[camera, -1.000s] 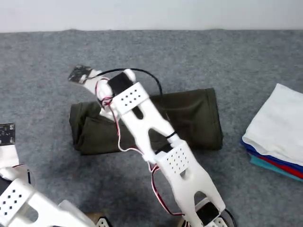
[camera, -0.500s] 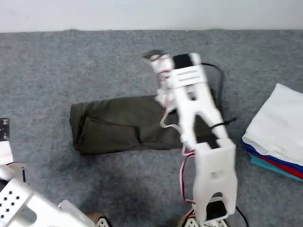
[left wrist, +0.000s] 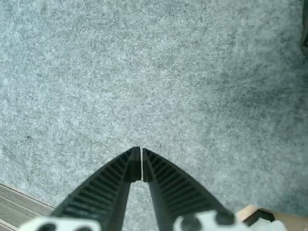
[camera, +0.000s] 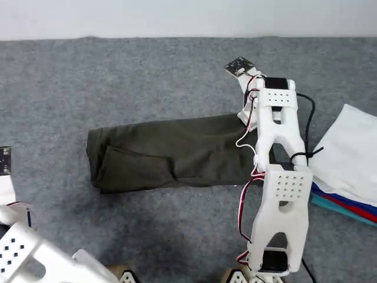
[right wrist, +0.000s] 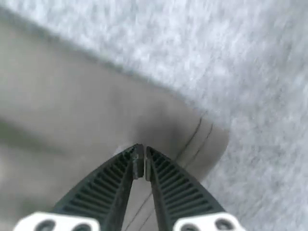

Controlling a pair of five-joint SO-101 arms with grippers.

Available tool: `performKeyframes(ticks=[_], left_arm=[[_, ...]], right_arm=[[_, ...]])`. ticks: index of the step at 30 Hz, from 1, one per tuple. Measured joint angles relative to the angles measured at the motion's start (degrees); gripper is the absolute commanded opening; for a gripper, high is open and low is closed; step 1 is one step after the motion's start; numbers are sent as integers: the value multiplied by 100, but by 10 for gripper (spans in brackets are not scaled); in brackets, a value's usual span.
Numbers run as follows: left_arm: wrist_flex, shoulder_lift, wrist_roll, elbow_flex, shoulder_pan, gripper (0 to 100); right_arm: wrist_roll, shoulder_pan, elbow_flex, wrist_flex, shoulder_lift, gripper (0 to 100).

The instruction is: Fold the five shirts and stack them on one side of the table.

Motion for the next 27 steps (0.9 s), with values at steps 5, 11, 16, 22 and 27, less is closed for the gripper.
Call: performKeyframes(ticks=[5,11,16,22,27], left_arm=[[0,0,0,0,0,15],[0,0,0,0,0,15],[0,0,0,0,0,15],[0,0,0,0,0,15],[0,0,0,0,0,15]], right_arm=[[220,9,0,-589,167,18],[18,9,-431,431,105,38],[-791,9,-958,1873,-202,214],[-2127,9,-1055,2752,-246,229],[-2374,18,-835,2743,-255,229]])
